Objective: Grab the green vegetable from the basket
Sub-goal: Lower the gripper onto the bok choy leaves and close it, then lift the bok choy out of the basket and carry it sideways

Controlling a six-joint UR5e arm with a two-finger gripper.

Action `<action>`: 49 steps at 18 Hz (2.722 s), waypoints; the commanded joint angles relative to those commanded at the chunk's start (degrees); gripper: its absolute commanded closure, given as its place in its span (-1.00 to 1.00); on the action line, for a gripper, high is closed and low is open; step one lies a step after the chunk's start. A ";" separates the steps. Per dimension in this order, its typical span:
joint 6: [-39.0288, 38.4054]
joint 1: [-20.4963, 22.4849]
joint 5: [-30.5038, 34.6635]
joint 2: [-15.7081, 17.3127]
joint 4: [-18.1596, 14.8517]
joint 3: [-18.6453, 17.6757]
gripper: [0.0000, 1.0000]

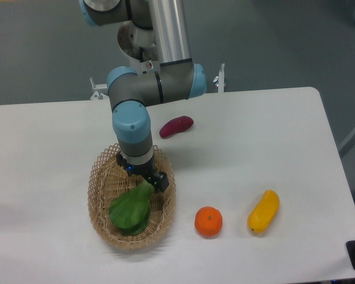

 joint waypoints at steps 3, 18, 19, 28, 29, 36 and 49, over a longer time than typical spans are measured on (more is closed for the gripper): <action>-0.09 0.00 0.09 -0.35 0.87 -0.09 -0.77; 0.26 0.09 0.35 0.79 1.58 0.53 0.06; 0.35 0.09 0.35 1.05 1.58 0.62 0.06; 0.62 1.41 -0.53 4.30 1.23 3.69 0.06; 0.62 1.58 -0.70 5.00 1.14 4.48 0.06; 1.05 7.11 -4.57 6.24 0.26 10.89 0.06; 21.43 24.60 -9.14 9.84 -6.85 11.16 0.05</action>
